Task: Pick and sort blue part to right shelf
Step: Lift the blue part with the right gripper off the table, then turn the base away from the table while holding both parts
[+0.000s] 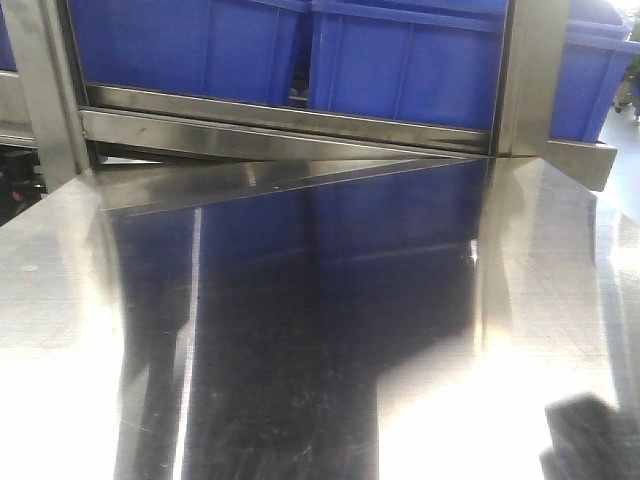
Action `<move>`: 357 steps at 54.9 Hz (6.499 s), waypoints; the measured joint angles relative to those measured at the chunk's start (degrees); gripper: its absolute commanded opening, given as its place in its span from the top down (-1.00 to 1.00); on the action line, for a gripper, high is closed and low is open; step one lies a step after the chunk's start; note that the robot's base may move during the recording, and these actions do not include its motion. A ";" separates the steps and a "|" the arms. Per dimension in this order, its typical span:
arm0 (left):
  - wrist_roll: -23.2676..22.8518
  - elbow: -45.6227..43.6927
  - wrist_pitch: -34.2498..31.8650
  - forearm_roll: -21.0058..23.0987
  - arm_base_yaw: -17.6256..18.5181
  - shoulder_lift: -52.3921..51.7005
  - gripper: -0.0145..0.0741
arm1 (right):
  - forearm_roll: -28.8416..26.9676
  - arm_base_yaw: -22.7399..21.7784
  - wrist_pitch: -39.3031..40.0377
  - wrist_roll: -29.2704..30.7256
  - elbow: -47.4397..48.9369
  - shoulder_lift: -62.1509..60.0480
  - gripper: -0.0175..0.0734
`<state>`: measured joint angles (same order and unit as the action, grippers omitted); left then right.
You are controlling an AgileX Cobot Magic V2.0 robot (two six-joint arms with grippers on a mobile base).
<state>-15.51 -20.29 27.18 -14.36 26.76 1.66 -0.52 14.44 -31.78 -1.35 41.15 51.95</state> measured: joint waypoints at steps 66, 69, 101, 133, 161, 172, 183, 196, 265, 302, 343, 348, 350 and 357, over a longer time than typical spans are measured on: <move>0.00 0.00 -0.12 0.00 0.00 -0.04 -0.13 | 0.08 0.00 9.55 4.29 -19.90 -43.73 0.21; 0.00 0.00 -0.12 0.00 0.00 -0.04 -0.13 | 0.08 0.00 9.55 4.29 -19.90 -43.73 0.21; 0.00 0.00 -0.12 0.00 0.00 -0.04 -0.13 | 0.08 0.00 9.55 4.29 -19.90 -43.73 0.21; 0.00 0.12 -0.12 0.00 0.00 -0.04 -0.13 | 0.08 0.00 9.55 4.29 -19.90 -43.77 0.21; 0.00 0.12 -0.12 0.00 0.00 -0.04 -0.13 | 0.13 0.00 9.34 4.29 -19.90 -43.77 0.21; 0.00 0.12 -0.12 0.00 0.00 -0.04 -0.13 | 0.13 0.00 9.34 4.29 -19.90 -43.77 0.21; 0.00 0.12 -0.12 0.00 0.00 -0.04 -0.13 | 0.13 0.00 9.24 4.29 -19.90 -43.77 0.21; 0.00 0.12 -0.12 0.00 0.00 -0.04 -0.13 | 0.13 0.00 9.24 4.29 -19.90 -43.77 0.21; 0.00 0.12 -0.12 0.00 0.00 -0.04 -0.13 | 0.13 0.00 9.24 4.29 -19.90 -43.77 0.21; 0.00 0.12 -0.12 0.00 0.00 -0.04 -0.13 | 0.13 0.00 9.24 4.29 -19.90 -43.77 0.21; 0.00 0.12 -0.12 0.00 0.00 -0.04 -0.13 | 0.13 0.00 9.24 4.29 -19.90 -43.77 0.21; 0.00 0.12 -0.12 0.00 0.00 -0.04 -0.13 | 0.13 0.00 9.24 4.29 -19.90 -43.77 0.21; 0.00 0.12 -0.12 0.00 0.00 -0.04 -0.13 | 0.13 0.00 9.24 4.29 -19.90 -43.77 0.21; 0.00 0.12 -0.12 0.00 0.00 -0.04 -0.13 | 0.13 0.00 9.24 4.29 -19.90 -43.77 0.21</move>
<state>-15.51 -20.17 27.06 -14.36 26.76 1.62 -0.38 14.44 -22.55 2.94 21.26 8.17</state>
